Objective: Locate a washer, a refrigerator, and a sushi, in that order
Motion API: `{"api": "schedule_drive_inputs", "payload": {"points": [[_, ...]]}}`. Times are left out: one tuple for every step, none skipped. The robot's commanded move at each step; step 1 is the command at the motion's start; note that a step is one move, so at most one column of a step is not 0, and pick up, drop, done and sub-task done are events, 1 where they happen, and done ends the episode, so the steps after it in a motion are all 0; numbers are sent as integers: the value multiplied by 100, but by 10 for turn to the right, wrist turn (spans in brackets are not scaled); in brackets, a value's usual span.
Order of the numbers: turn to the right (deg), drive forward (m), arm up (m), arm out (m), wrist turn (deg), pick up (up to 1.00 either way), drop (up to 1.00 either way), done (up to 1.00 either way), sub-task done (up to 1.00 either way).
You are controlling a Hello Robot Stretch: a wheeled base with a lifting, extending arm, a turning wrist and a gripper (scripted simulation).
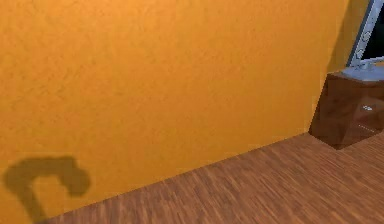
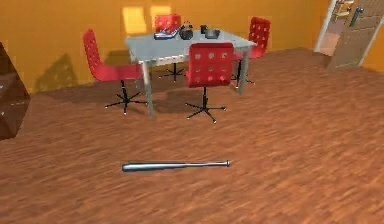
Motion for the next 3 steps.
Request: {"api": "schedule_drive_inputs", "payload": {"points": [[0,5,0,0,0,0,0,0,0],[-450,0,0,0,0,0,0,0,0],[-180,0,0,0,0,0,0,0,0]]}}
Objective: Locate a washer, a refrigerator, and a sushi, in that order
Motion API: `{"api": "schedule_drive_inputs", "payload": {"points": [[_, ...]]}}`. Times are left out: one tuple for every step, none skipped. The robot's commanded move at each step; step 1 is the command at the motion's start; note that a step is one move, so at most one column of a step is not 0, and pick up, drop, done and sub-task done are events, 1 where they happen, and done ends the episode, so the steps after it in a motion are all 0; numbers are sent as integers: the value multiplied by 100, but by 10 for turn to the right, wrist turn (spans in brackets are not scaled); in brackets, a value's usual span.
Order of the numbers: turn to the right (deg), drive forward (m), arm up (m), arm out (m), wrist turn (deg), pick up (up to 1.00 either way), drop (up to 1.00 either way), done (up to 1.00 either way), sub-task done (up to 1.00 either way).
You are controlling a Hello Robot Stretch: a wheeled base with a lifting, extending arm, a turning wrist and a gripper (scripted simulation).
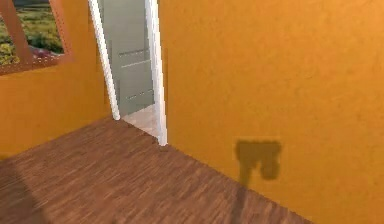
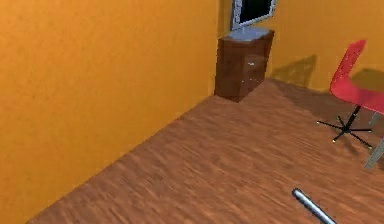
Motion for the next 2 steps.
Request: {"api": "schedule_drive_inputs", "payload": {"points": [[0,45,0,0,0,0,0,0,0],[-360,0,0,0,0,0,0,0,0]]}}
